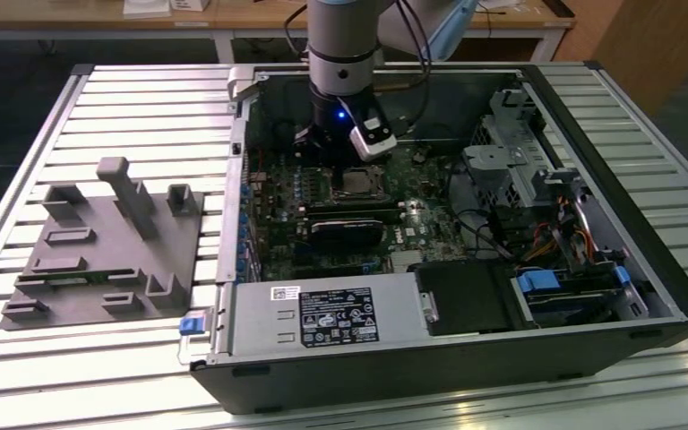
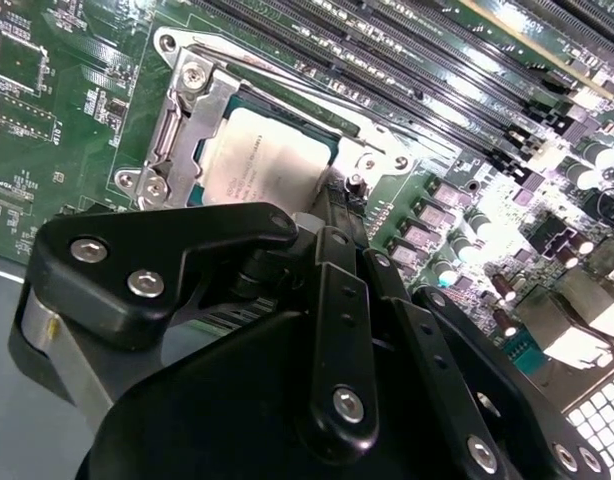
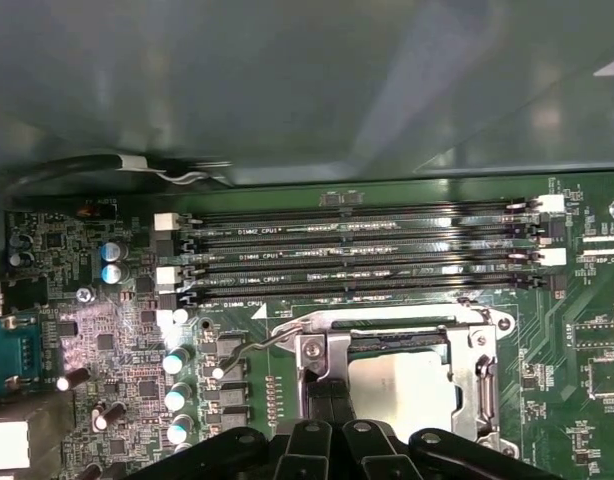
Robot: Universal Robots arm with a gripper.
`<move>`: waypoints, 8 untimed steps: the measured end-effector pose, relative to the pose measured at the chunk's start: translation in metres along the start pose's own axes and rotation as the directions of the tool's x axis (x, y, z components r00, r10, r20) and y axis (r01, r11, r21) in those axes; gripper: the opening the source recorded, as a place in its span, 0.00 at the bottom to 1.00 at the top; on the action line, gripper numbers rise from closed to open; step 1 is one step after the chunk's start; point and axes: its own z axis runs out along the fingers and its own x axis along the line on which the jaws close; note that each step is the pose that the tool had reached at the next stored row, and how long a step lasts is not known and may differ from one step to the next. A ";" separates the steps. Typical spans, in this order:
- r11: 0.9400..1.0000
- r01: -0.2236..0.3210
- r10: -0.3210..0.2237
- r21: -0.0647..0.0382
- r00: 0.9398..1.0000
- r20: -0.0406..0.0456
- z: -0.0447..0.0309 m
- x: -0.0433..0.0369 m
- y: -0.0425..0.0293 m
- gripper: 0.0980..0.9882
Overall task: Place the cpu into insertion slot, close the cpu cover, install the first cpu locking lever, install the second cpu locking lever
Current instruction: 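Close the cpu cover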
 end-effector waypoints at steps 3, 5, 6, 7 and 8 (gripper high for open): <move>1.000 0.000 0.000 0.000 1.000 0.000 0.0000 -0.0014 0.0001 0.01; 1.000 0.000 0.000 0.000 1.000 0.000 0.0000 -0.0024 0.0002 0.01; 1.000 0.000 0.000 0.000 1.000 0.000 0.0000 -0.0029 0.0002 0.01; 1.000 0.000 0.000 0.000 1.000 0.000 0.0000 -0.0033 0.0002 0.01; 1.000 0.000 0.000 0.000 1.000 0.000 0.0000 -0.0036 0.0003 0.01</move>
